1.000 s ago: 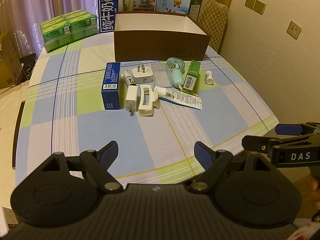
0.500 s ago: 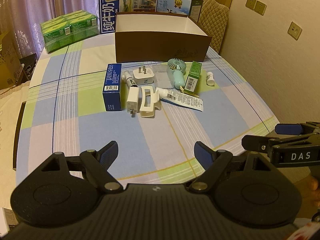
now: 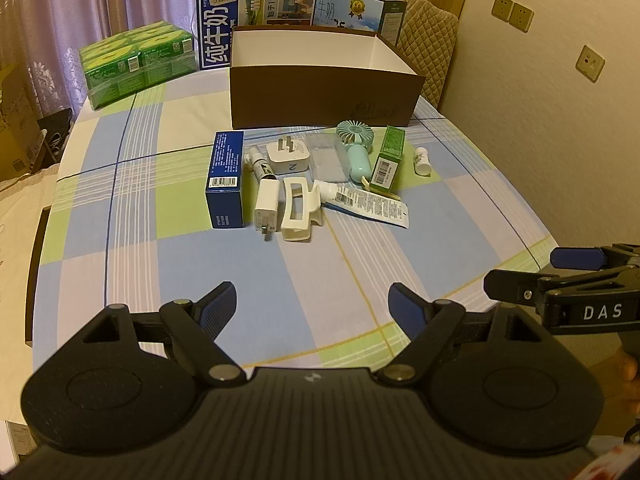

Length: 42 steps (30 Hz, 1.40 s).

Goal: Organize rigid objects

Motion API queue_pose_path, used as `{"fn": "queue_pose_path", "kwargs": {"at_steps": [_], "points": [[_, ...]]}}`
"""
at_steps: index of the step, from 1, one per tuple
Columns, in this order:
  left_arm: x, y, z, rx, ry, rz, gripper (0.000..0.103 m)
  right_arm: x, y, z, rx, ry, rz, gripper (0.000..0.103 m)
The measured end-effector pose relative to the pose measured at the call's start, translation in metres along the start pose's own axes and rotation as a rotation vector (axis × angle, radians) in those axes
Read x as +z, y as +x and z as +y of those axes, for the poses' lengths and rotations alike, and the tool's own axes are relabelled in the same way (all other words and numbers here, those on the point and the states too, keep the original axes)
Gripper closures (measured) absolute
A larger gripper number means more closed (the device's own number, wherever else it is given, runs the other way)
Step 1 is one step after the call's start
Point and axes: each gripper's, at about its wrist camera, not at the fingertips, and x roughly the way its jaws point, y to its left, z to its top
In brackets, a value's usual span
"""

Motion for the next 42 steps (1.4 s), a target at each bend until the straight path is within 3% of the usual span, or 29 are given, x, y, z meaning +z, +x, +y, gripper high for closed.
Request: {"fn": "queue_pose_path", "kwargs": {"at_steps": [28, 42], "points": [[0.012, 0.014, 0.008, -0.01, 0.005, 0.005, 0.022, 0.005, 0.011, 0.0, 0.007, 0.022, -0.002, 0.002], [0.023, 0.036, 0.017, -0.015, -0.049, 0.033, 0.022, 0.023, 0.025, -0.019, 0.007, 0.023, 0.011, 0.002]]}}
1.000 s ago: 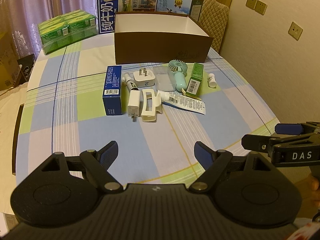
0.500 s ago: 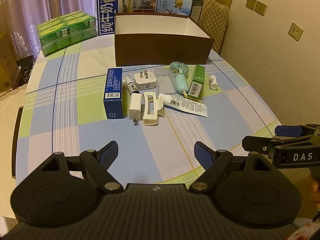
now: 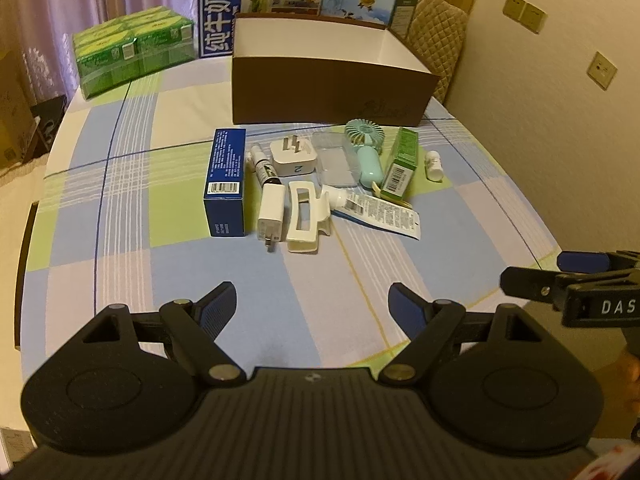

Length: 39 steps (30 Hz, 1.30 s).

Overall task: Organize rigid objects
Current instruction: 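Grasp the blue medicine box with the left tool while the right tool grasps the white pill bottle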

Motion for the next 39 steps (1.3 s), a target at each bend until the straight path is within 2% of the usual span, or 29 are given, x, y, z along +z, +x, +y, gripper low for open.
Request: {"fn": "queue_pose_path", "kwargs": {"at_steps": [9, 14, 17, 21, 27, 29, 33, 35, 36, 39], "points": [[0.037, 0.032, 0.023, 0.067, -0.055, 0.002, 0.022, 0.043, 0.04, -0.035, -0.006, 0.005, -0.01, 0.003], [0.066, 0.06, 0.035, 0.107, -0.068, 0.01, 0.024, 0.068, 0.068, -0.065, -0.009, 0.037, -0.007, 0.012], [0.08, 0.081, 0.041, 0.127, -0.07, 0.027, 0.029, 0.082, 0.083, -0.08, -0.013, 0.055, -0.009, 0.015], [0.096, 0.111, 0.049, 0.145, -0.06, 0.068, 0.041, 0.098, 0.101, -0.097, -0.018, 0.068, -0.005, 0.018], [0.115, 0.147, 0.057, 0.153, -0.058, 0.124, 0.049, 0.112, 0.12, -0.113, -0.017, 0.074, 0.01, 0.02], [0.12, 0.157, 0.059, 0.159, -0.055, 0.136, 0.05, 0.114, 0.124, -0.117, -0.013, 0.073, 0.015, 0.021], [0.126, 0.173, 0.063, 0.173, -0.063, 0.164, 0.057, 0.12, 0.132, -0.122, -0.001, 0.062, 0.027, 0.022], [0.127, 0.179, 0.065, 0.183, -0.069, 0.178, 0.062, 0.122, 0.137, -0.123, 0.005, 0.057, 0.032, 0.023], [0.127, 0.181, 0.066, 0.187, -0.072, 0.184, 0.067, 0.123, 0.14, -0.123, 0.005, 0.053, 0.036, 0.024], [0.127, 0.184, 0.069, 0.198, -0.085, 0.176, 0.069, 0.126, 0.147, -0.124, 0.009, 0.043, 0.046, 0.028]]}}
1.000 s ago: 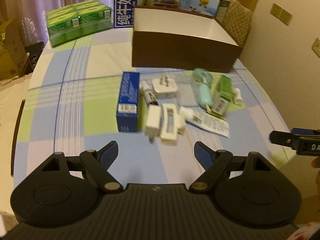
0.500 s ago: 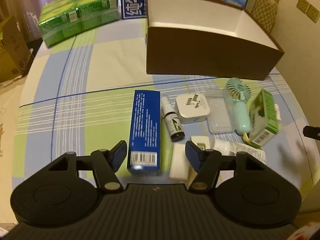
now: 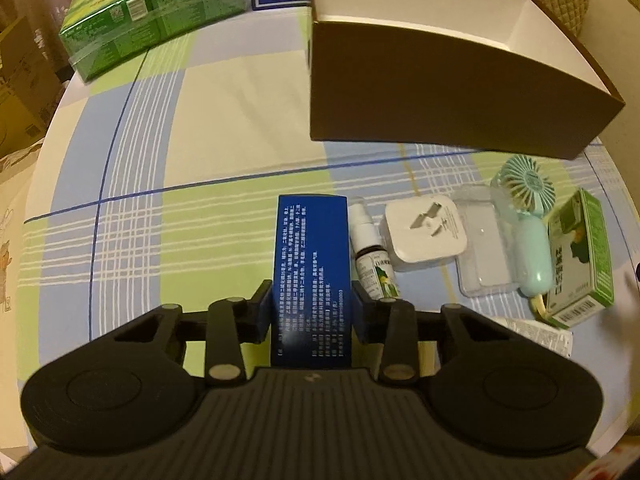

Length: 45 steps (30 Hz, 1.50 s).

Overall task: Organize rigid objects
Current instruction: 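Grasp the blue medicine box with the left tool while the right tool grasps the white pill bottle, then lift and carry both held items over the brown cardboard box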

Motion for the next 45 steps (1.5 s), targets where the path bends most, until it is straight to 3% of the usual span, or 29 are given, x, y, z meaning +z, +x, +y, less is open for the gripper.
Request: {"fn": "queue_pose_path", "kwargs": {"at_steps": [19, 26, 35, 45], "points": [[0.015, -0.031, 0.015, 0.078, -0.082, -0.103, 0.069, 0.027, 0.066, -0.01, 0.01, 0.008, 0.106, 0.079], [0.029, -0.055, 0.006, 0.068, -0.073, -0.171, 0.069, 0.043, 0.045, -0.014, 0.019, 0.008, 0.069, 0.08], [0.069, -0.093, -0.015, 0.034, -0.03, -0.295, 0.069, 0.11, -0.013, -0.012, 0.102, -0.007, -0.112, 0.08], [0.152, -0.083, -0.047, 0.012, 0.018, -0.352, 0.069, 0.178, 0.015, 0.014, 0.118, -0.109, -0.167, 0.08]]}}
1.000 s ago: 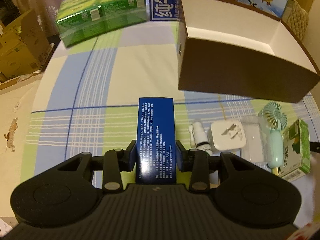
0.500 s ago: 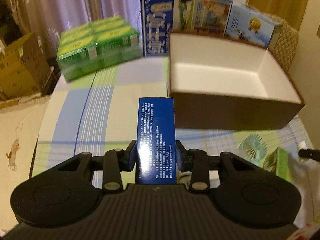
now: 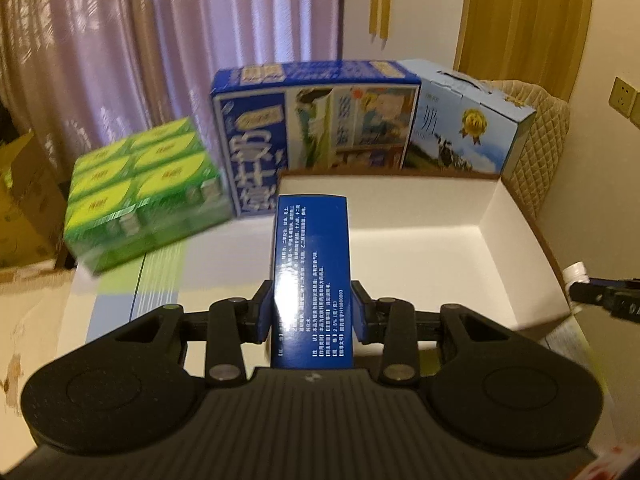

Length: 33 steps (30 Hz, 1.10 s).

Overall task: Organize rigid objects
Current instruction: 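Lift and carry both held items over the brown cardboard box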

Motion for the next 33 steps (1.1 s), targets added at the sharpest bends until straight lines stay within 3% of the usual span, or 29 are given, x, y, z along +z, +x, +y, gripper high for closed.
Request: {"fn": "queue_pose_path", "kwargs": {"at_steps": [6, 12, 16, 22, 33], "points": [[0.025, 0.047, -0.017, 0.009, 0.029, 0.051, 0.069, 0.012, 0.042, -0.003, -0.023, -0.026, 0.047, 0.079], [0.023, 0.097, -0.02, 0.047, 0.04, 0.134, 0.069, 0.01, 0.072, -0.014, -0.048, -0.032, 0.103, 0.079], [0.021, 0.119, -0.018, 0.034, 0.024, 0.148, 0.069, 0.009, 0.081, -0.02, -0.056, -0.034, 0.12, 0.079], [0.022, 0.132, -0.025, 0.041, 0.065, 0.127, 0.056, 0.013, 0.089, -0.022, -0.057, -0.05, 0.126, 0.079], [0.016, 0.126, -0.014, 0.059, 0.043, 0.155, 0.056, 0.015, 0.094, -0.016, -0.091, -0.106, 0.101, 0.078]]}}
